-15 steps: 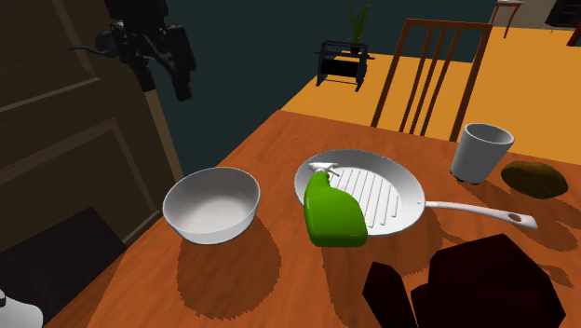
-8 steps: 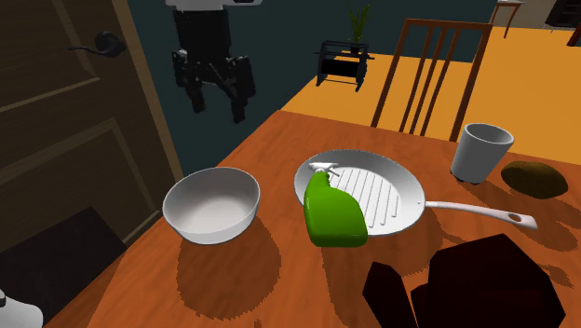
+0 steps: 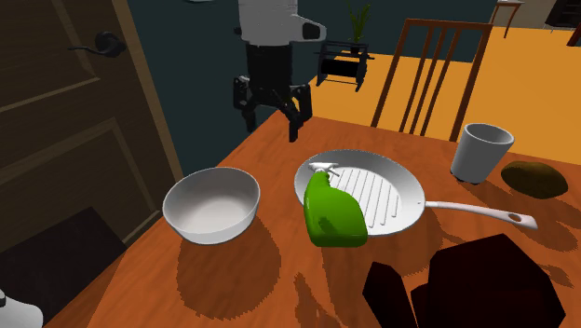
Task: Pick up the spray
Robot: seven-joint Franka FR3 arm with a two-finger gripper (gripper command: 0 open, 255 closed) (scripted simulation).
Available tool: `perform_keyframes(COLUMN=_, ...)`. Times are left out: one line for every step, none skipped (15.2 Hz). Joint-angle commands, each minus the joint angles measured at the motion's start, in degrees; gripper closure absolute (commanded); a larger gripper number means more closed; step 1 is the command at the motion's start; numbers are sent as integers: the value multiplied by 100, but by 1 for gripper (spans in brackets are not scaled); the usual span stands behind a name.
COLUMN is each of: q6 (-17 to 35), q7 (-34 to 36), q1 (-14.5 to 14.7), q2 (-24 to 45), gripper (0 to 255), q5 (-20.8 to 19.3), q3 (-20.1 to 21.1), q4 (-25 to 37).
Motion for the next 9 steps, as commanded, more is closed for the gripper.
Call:
perform_keyframes(q6=52, q7=-270, q1=-117, q2=523, gripper=0, q5=174, q3=-51, q4=389)
perform_keyframes(q6=37, q7=-382, q1=-181, q2=775, gripper=0, q5=256, q3=-57, q4=616)
perform_keyframes(q6=14, q7=-489, q1=-252, q2=1029, gripper=0, q5=337, q3=-56, q4=854)
perform_keyframes(q6=-18, q7=-590, q1=-326, q2=1285, gripper=0, q5=415, q3=-51, q4=1104)
perform_keyframes(q6=-59, q7=-685, q1=-405, q2=1543, gripper=0, q5=490, q3=-40, q4=1366)
perform_keyframes(q6=-109, q7=-774, q1=-488, q2=1804, gripper=0, q5=561, q3=-26, q4=1641)
perform_keyframes(q6=-170, q7=-856, q1=-578, q2=2069, gripper=0, q5=628, q3=-6, q4=1933)
perform_keyframes(q6=-240, q7=-931, q1=-671, q2=2338, gripper=0, q5=690, q3=18, q4=2241)
perform_keyframes(q6=-271, q7=-958, q1=-712, q2=2446, gripper=0, q5=711, q3=32, q4=2368)
